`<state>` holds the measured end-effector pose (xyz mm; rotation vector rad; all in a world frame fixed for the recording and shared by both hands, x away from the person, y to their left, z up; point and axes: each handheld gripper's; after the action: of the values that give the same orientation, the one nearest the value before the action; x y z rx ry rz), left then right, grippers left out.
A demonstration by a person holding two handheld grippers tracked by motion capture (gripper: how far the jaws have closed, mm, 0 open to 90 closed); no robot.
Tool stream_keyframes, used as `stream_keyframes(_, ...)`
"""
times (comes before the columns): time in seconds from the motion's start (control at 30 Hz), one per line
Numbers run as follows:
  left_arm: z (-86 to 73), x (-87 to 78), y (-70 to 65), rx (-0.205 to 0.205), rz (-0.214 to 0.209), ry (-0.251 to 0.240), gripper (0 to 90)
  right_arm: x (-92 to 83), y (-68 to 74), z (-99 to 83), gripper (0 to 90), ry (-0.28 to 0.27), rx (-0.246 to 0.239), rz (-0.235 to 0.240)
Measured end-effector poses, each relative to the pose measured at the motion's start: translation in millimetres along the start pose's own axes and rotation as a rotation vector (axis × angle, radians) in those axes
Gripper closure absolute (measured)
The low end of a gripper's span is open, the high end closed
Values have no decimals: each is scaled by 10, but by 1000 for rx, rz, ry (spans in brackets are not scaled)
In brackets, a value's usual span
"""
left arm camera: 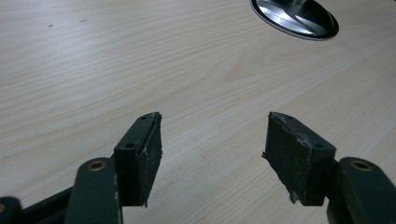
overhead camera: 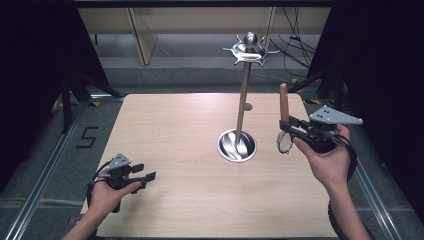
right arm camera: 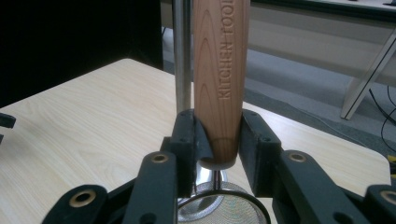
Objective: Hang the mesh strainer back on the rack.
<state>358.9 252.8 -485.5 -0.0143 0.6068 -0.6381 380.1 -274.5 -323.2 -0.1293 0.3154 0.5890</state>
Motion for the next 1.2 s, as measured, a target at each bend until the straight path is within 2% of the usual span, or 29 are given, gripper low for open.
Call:
stream_keyframes(0.07, -1, 2, 0, -5, -1, 0, 356, 7, -6, 4, 695, -7, -4, 12)
stream_keyframes(0.13, 1, 0, 3, 7, -2, 0, 356, 4, 3, 11, 695, 1, 9, 19)
stream_keyframes(0.17, 1, -1, 3, 7, -4, 1, 356, 0, -4, 16, 695, -5, -6, -2)
stream_keyframes(0.2, 1, -1, 3, 7, -4, 0, 356, 9, 18, 18, 695, -24, 15, -10)
stream_keyframes(0.23, 1, -1, 3, 7, -4, 0, 356, 9, 18, 18, 695, -24, 15, -10)
stream_keyframes(0.27, -2, 1, 0, -5, -4, 0, 356, 8, 3, 34, 695, -14, 3, 17)
stream_keyframes(0.3, 1, 0, 4, 7, -4, 0, 356, 4, -3, 40, 695, -19, -11, 4)
stream_keyframes(0.37, -2, 2, 2, -5, -3, 0, 356, -4, 24, 50, 695, -3, 25, 9)
stream_keyframes(0.4, -2, 2, 2, -5, -3, 0, 356, -4, 24, 50, 695, -3, 25, 9)
stream_keyframes(0.43, -2, 3, 1, -2, -2, -3, 356, 3, -8, 58, 695, -23, -21, 3)
stream_keyframes(0.47, -2, 3, 1, -4, -2, -3, 356, 12, 3, 59, 695, -38, -11, -7)
stream_keyframes(0.5, 1, -1, 6, 7, -4, 0, 356, 10, 11, 62, 695, -32, 5, 3)
stream_keyframes(0.57, 1, -1, 5, 6, -4, -1, 356, 4, 13, 76, 695, -24, 6, 5)
stream_keyframes(0.6, -1, -1, 2, 0, -2, -2, 356, 7, -1, 93, 695, -28, -14, 1)
stream_keyframes(0.63, -1, 0, 2, -4, -3, 0, 356, 10, 17, 93, 695, -31, 6, 2)
stream_keyframes(0.7, -1, 0, 2, -2, -3, -1, 355, 18, 11, 98, 695, -42, -7, 1)
stream_keyframes(0.73, -1, 0, 0, -4, -2, -3, 355, 7, 18, 118, 695, -25, -2, 3)
stream_keyframes(0.77, -2, 1, -1, -5, -1, -6, 355, 10, 13, 127, 695, -31, -14, 2)
stream_keyframes(0.8, -2, 1, -1, -5, -1, -6, 355, 18, 17, 132, 695, -37, -8, 15)
stream_keyframes(0.97, -4, 5, -6, -11, -2, -13, 356, 8, 42, 163, 695, -25, 2, 10)
stream_keyframes(1.03, -1, 1, -5, -3, 1, -13, 355, 18, 31, 179, 695, -35, -20, 12)
stream_keyframes(1.2, -1, 1, -5, -7, -2, -7, 355, 24, 62, 209, 695, -45, -6, 11)
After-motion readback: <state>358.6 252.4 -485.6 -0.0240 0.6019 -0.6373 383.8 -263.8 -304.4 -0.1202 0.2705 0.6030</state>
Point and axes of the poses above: each handheld gripper's, and its own axes: x roughly forward along the jaws, z roughly out of its top, y roughly to its left, and after that the axes turned 2 degrees about -y, right-handed
